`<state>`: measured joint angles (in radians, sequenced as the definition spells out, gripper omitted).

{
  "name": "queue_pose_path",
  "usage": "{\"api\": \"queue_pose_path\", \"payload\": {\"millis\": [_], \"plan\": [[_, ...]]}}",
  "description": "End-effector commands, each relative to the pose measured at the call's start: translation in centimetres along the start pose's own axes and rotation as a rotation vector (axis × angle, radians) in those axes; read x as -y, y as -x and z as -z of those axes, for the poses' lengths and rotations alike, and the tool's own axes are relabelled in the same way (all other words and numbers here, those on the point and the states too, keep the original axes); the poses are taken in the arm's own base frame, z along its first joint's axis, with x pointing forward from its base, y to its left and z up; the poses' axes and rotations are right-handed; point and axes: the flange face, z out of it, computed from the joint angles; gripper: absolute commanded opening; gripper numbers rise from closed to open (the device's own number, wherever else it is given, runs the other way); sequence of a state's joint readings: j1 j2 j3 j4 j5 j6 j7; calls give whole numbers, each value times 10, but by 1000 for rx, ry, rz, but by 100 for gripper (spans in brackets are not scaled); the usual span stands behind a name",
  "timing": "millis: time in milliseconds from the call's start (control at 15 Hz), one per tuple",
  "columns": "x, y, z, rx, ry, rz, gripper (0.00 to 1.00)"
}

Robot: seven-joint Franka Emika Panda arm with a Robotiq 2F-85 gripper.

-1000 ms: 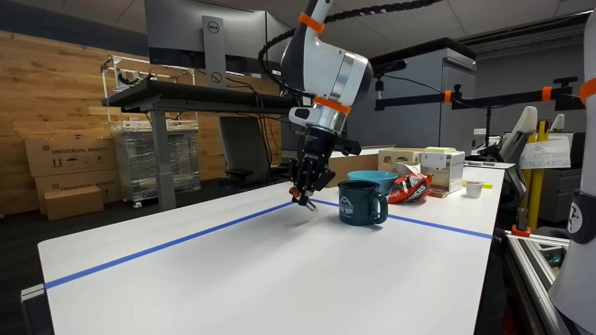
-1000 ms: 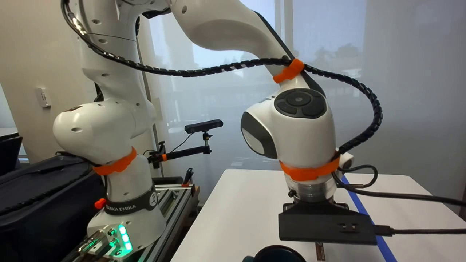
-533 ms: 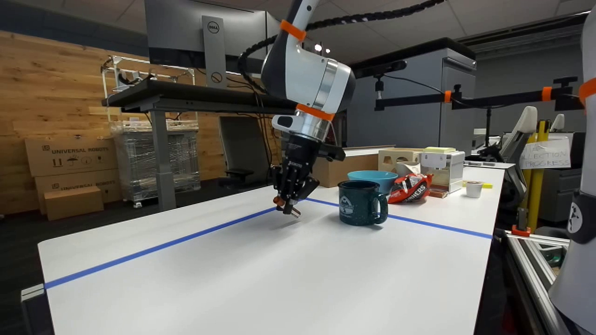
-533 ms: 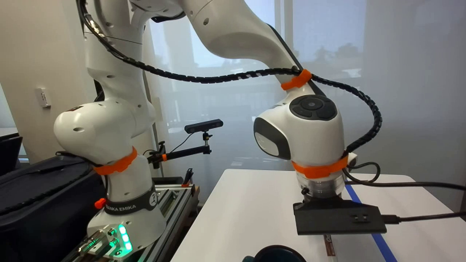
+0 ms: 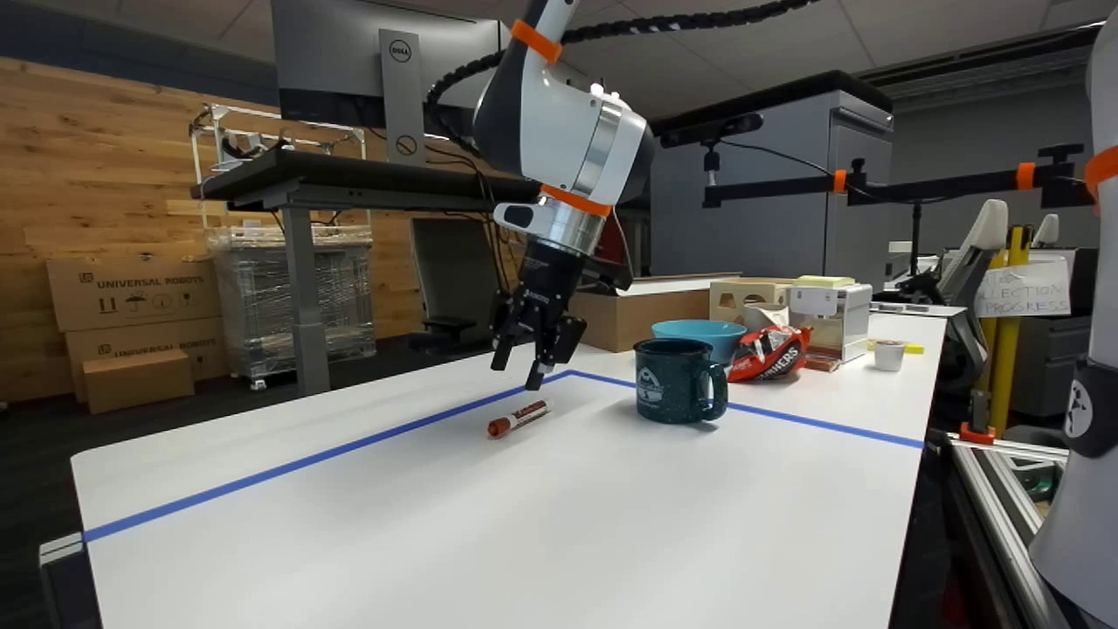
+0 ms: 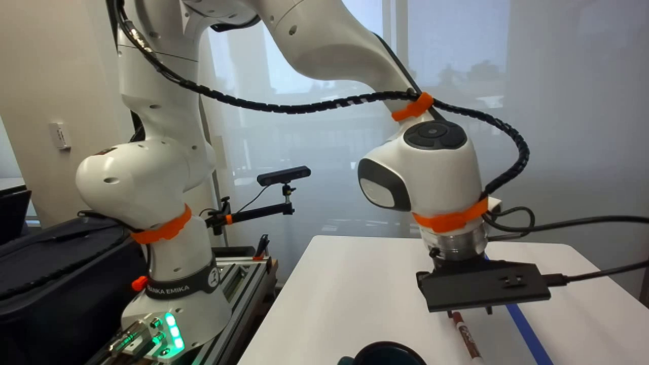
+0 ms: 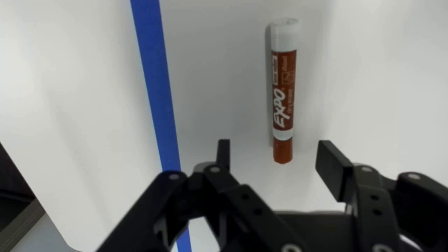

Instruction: Shift the sharpie to the table

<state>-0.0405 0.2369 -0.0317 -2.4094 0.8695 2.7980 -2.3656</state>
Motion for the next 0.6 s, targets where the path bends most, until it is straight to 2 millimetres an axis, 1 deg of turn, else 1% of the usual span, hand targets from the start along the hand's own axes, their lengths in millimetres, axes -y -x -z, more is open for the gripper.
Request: {"api": "queue_pose_path", "payload": {"millis": [0,67,133,267,333,533], "plan": [[0,-16,34,27,60,-57,97],[2,-19,42,42,72,-96,100],[4,-22,50,58,84,-140,100],[14,-20,62,90,98,-208,100],[22,-15,66,108,101,-252,100],[46,11,75,199,148,-352,100]]}}
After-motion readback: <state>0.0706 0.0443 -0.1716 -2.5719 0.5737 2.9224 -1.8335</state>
